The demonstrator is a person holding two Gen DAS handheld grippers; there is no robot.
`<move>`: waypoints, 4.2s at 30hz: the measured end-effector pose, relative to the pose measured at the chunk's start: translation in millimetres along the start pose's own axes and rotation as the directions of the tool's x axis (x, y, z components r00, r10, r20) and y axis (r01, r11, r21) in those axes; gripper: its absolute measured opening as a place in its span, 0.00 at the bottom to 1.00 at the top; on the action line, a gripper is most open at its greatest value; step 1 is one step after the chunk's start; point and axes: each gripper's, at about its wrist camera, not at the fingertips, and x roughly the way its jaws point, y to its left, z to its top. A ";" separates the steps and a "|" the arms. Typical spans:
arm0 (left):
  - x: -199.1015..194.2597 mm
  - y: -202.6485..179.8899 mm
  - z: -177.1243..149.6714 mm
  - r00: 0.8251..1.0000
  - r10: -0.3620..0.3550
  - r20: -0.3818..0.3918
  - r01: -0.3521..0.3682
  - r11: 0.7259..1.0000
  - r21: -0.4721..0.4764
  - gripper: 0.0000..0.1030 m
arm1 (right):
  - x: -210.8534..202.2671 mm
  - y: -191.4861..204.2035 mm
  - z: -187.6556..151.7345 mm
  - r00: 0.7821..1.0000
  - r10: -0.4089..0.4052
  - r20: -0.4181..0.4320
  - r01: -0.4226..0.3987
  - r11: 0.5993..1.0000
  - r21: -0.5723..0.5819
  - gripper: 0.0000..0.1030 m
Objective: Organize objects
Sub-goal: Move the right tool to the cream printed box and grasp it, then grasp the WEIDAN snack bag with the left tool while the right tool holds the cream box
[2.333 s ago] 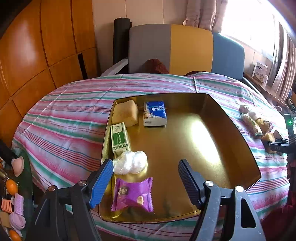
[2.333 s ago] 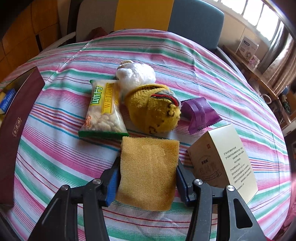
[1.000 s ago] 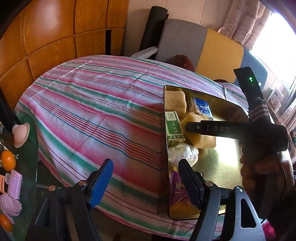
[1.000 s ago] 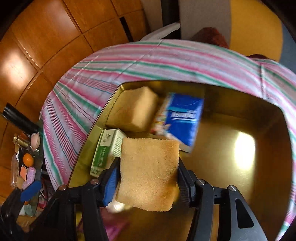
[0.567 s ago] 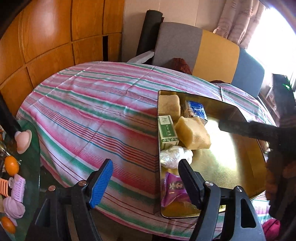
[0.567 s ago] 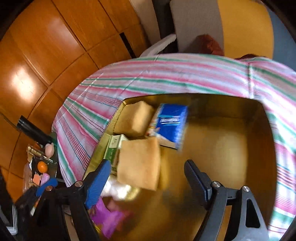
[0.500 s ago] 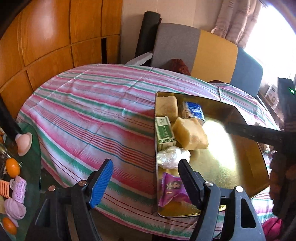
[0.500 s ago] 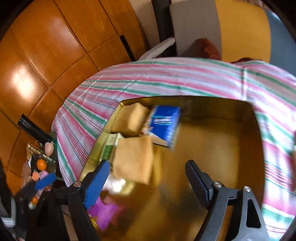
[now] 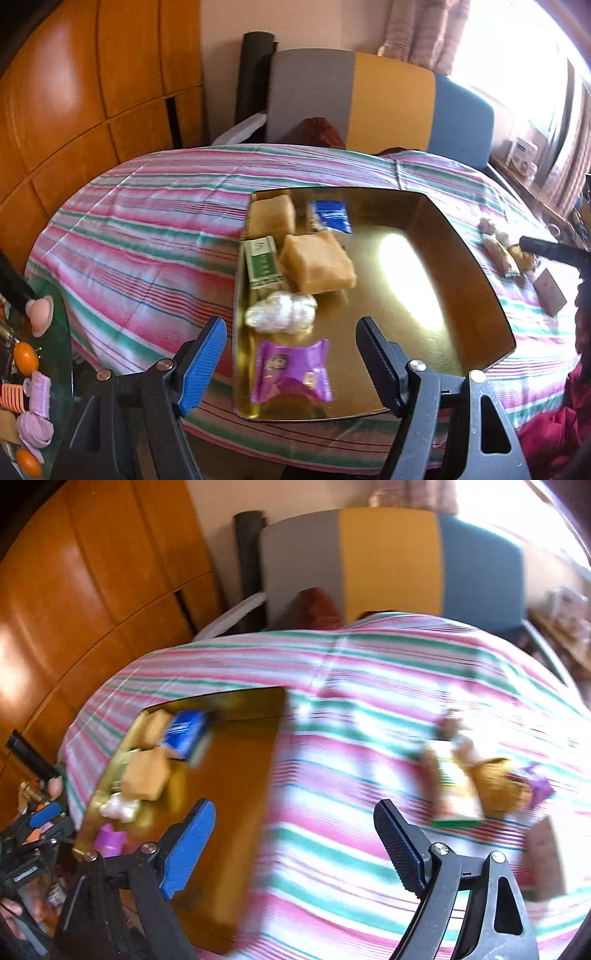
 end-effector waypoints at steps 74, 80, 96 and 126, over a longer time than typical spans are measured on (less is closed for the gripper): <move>167.7 -346.2 81.0 0.912 -0.286 -0.295 0.333 0.935 0.124 0.67 | -12.4 -242.2 -41.2 0.916 -0.339 -0.216 0.391 0.875 0.285 0.50; 199.4 -363.3 88.7 0.929 -0.231 -0.290 0.284 0.946 0.156 0.67 | -10.5 -242.7 -40.5 0.913 -0.340 -0.223 0.395 0.874 0.284 0.50; 163.8 -336.1 46.4 0.965 -0.171 -0.198 0.219 0.944 0.248 0.36 | 11.7 -259.8 -52.0 0.906 -0.283 -0.313 0.384 0.861 0.334 0.53; 124.3 -321.7 -9.0 0.963 -0.263 -0.065 0.270 0.912 0.309 0.38 | -0.9 -262.7 -49.6 0.915 -0.317 -0.249 0.393 0.838 0.380 0.82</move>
